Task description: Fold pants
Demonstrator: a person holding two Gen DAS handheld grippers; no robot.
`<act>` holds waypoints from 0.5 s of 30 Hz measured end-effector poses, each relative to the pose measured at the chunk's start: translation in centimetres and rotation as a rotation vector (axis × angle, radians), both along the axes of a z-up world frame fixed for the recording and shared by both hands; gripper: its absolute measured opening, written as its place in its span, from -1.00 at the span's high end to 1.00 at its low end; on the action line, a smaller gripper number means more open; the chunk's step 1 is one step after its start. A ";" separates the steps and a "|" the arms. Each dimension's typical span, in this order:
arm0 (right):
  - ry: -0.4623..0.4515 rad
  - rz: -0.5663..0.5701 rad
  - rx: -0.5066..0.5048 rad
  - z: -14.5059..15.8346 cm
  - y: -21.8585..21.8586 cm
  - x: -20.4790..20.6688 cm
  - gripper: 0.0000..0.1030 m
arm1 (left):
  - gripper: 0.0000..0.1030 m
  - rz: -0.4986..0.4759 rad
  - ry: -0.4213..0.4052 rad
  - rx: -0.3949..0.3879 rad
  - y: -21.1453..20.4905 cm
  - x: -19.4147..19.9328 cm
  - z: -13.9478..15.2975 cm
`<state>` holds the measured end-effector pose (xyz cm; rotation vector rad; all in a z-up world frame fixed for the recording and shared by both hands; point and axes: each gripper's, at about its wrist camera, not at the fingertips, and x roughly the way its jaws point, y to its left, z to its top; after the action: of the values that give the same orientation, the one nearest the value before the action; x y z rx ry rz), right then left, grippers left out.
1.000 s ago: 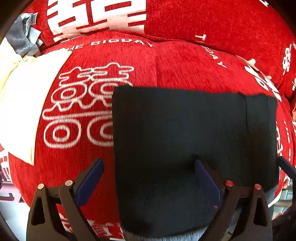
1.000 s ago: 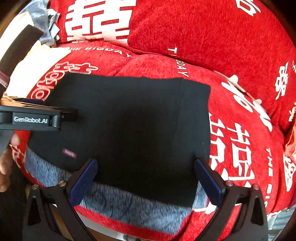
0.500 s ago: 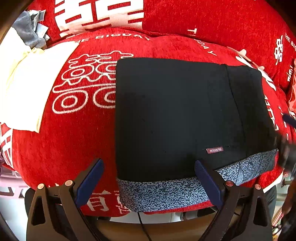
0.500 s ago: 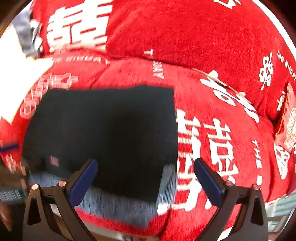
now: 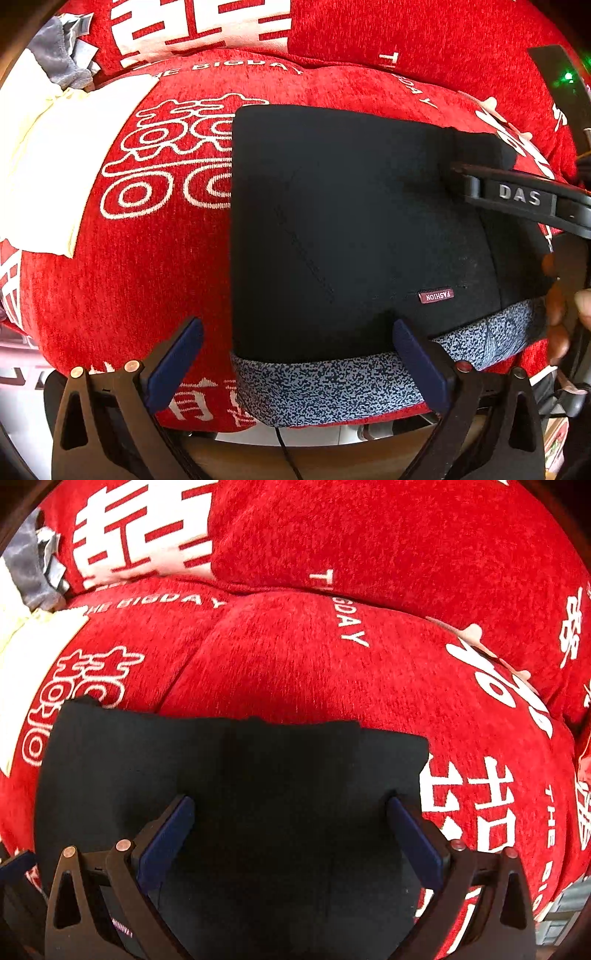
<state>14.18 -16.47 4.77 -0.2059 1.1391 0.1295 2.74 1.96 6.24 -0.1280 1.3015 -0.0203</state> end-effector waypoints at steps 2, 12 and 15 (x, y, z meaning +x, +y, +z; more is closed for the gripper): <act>0.012 -0.025 -0.019 0.9 -0.3 -1.0 -1.00 | -0.99 -0.002 -0.011 -0.015 0.2 -0.2 0.7; 0.021 -0.026 0.004 0.3 -2.4 -7.4 -1.00 | -0.99 -0.014 0.016 -0.001 -0.5 -0.2 0.0; 0.010 -0.038 0.040 0.0 -3.0 -7.6 -1.00 | -0.99 -0.018 0.017 -0.006 -0.4 -0.1 -0.1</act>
<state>6.58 -19.50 4.78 -0.1481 1.1486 0.1194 2.60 1.52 6.14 -0.1219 1.3200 -0.0392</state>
